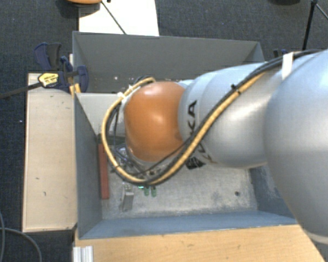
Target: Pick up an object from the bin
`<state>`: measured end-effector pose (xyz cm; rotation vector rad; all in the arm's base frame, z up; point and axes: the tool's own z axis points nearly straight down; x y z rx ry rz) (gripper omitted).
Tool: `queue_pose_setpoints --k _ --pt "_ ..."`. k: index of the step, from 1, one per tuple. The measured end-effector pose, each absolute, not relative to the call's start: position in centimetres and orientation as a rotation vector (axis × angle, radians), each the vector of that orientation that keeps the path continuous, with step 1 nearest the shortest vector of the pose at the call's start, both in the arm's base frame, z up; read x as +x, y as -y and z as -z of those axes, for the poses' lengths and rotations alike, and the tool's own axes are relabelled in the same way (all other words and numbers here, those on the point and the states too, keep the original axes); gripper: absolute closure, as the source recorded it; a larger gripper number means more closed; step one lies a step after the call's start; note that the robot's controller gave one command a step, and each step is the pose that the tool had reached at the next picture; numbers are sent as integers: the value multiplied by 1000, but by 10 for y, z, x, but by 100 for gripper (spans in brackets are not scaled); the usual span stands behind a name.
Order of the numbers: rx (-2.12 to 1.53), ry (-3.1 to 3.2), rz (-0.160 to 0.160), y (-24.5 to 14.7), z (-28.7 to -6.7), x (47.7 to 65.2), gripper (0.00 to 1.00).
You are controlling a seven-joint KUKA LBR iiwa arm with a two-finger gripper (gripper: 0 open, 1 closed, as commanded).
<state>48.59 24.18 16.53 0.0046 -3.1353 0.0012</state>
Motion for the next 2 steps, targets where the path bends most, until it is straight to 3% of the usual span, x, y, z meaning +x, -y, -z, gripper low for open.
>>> queue_pose_setpoints --k 1,2 --pt "-4 3143 2 -241 -169 488 0" --pt "-36 3150 5 -172 -87 559 0"
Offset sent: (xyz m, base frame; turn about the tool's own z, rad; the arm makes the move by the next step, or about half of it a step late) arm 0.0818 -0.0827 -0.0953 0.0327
